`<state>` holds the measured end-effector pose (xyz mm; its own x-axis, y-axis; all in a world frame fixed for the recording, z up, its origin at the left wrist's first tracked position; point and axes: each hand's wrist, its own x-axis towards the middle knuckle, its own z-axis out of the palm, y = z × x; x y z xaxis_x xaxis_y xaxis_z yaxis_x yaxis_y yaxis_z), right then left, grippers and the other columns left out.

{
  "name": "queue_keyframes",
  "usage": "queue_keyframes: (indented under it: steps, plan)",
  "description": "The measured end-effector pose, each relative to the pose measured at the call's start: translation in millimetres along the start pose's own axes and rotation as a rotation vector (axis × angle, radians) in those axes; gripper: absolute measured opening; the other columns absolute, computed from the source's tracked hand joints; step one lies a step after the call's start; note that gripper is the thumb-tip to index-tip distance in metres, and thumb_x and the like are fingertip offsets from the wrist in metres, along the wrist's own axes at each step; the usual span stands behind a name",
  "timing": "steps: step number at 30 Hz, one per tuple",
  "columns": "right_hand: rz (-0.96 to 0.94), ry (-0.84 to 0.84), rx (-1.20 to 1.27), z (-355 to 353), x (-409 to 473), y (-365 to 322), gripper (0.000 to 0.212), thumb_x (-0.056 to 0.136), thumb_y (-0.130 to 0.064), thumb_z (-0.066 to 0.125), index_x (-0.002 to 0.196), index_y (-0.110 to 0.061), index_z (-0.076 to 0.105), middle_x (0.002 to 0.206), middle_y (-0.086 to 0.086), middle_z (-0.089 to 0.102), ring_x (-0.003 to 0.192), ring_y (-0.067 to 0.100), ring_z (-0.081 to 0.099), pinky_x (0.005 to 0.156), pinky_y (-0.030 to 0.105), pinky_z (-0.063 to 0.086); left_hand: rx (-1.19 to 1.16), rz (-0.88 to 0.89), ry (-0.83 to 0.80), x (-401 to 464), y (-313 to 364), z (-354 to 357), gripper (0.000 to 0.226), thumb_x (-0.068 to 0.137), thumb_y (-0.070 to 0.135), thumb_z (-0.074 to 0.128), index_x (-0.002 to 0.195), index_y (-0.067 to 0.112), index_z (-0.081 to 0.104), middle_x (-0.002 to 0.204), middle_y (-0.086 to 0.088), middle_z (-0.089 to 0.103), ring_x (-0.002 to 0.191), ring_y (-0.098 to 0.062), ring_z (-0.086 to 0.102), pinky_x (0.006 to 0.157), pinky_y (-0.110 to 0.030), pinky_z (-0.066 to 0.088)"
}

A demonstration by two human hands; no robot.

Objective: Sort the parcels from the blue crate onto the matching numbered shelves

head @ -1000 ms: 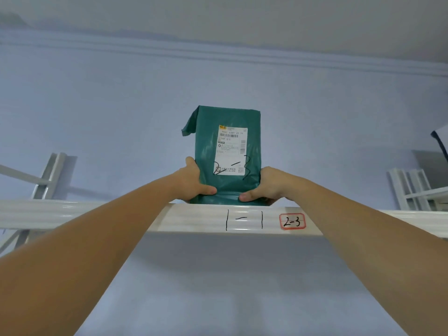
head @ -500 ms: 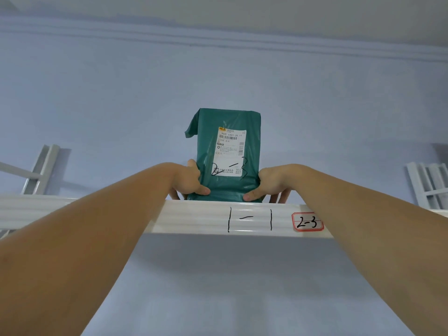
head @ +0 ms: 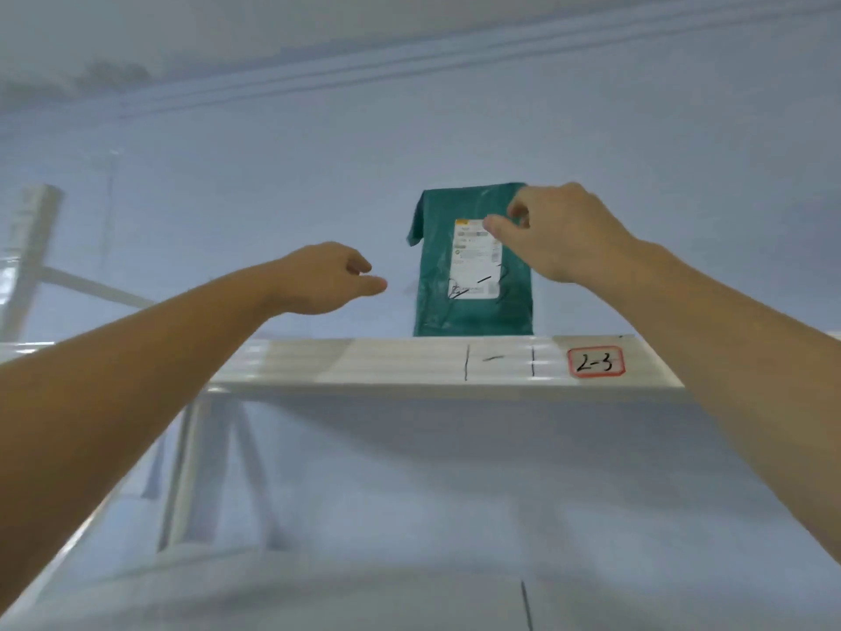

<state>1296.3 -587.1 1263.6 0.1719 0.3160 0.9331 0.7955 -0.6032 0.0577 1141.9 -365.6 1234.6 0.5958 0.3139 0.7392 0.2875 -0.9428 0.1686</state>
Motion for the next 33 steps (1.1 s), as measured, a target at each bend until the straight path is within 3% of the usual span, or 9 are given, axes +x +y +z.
queue_keyframes:
  steps: [2, 5, 8, 13, 18, 23, 26, 33]
  plan:
    - [-0.164, -0.083, 0.236, 3, -18, -26, 0.054, 0.100, -0.057, 0.051, 0.133, -0.016, 0.062, 0.130, 0.004, 0.066, 0.119, 0.025, 0.060, 0.102, 0.040, 0.048, 0.042, -0.033, 0.068, -37, 0, -15, 0.056, 0.101, 0.054, 0.054, 0.147, 0.022, 0.054, 0.149, 0.001, 0.056, 0.136, -0.022, 0.052, 0.111, -0.034, 0.037]
    - [-0.389, -0.251, 0.492, 30, -63, -80, 0.056, 0.101, -0.055, 0.053, 0.145, -0.021, 0.055, 0.139, -0.003, 0.062, 0.121, 0.014, 0.058, 0.099, 0.027, 0.042, 0.173, -0.098, 0.108, -116, -9, -31, 0.048, 0.099, 0.054, 0.056, 0.139, 0.026, 0.061, 0.137, 0.005, 0.065, 0.124, -0.017, 0.058, 0.100, -0.030, 0.042]
    - [-0.626, -0.416, 0.615, 34, -133, -145, 0.058, 0.102, -0.050, 0.054, 0.151, -0.019, 0.049, 0.152, 0.003, 0.054, 0.136, 0.022, 0.051, 0.107, 0.027, 0.035, 0.388, -0.253, 0.006, -218, -17, -42, 0.047, 0.100, 0.051, 0.056, 0.139, 0.025, 0.061, 0.140, 0.001, 0.064, 0.128, -0.022, 0.058, 0.107, -0.033, 0.042]
    - [-0.640, -0.711, 0.684, 79, -203, -196, 0.068, 0.103, -0.055, 0.049, 0.159, -0.020, 0.034, 0.165, 0.002, 0.037, 0.150, 0.021, 0.035, 0.121, 0.032, 0.026, 0.543, -0.438, -0.297, -300, -50, -8, 0.062, 0.099, 0.065, 0.046, 0.151, 0.031, 0.046, 0.157, 0.005, 0.048, 0.143, -0.022, 0.046, 0.118, -0.041, 0.036]
    - [-0.778, -0.933, 0.796, 52, -311, -274, 0.069, 0.103, -0.058, 0.046, 0.161, -0.024, 0.031, 0.166, -0.002, 0.033, 0.150, 0.019, 0.034, 0.123, 0.038, 0.028, 0.599, -0.666, -0.472, -444, -43, -38, 0.066, 0.100, 0.064, 0.044, 0.155, 0.027, 0.041, 0.159, 0.003, 0.045, 0.144, -0.024, 0.044, 0.117, -0.043, 0.037]
    - [-0.905, -1.075, 0.795, 2, -395, -327, 0.065, 0.107, -0.053, 0.040, 0.162, -0.021, 0.028, 0.167, 0.002, 0.031, 0.150, 0.022, 0.034, 0.123, 0.040, 0.029, 0.553, -0.823, -0.580, -555, -24, -76, 0.061, 0.103, 0.057, 0.044, 0.155, 0.025, 0.042, 0.158, -0.003, 0.046, 0.141, -0.029, 0.046, 0.113, -0.046, 0.041]
    - [-0.969, -1.109, 0.821, -38, -434, -357, 0.056, 0.108, -0.046, 0.041, 0.157, -0.018, 0.037, 0.160, 0.007, 0.042, 0.143, 0.027, 0.044, 0.116, 0.042, 0.037, 0.542, -0.891, -0.600, -619, -12, -104, 0.058, 0.103, 0.055, 0.045, 0.152, 0.025, 0.045, 0.155, -0.003, 0.049, 0.138, -0.028, 0.050, 0.109, -0.045, 0.045]
    - [-1.041, -1.163, 0.892, -139, -523, -445, 0.059, 0.107, -0.049, 0.043, 0.157, -0.018, 0.038, 0.158, 0.005, 0.045, 0.139, 0.025, 0.047, 0.112, 0.040, 0.041, 0.565, -1.026, -0.624, -770, 26, -184, 0.057, 0.102, 0.056, 0.047, 0.152, 0.029, 0.044, 0.153, 0.000, 0.051, 0.136, -0.024, 0.052, 0.111, -0.044, 0.044]
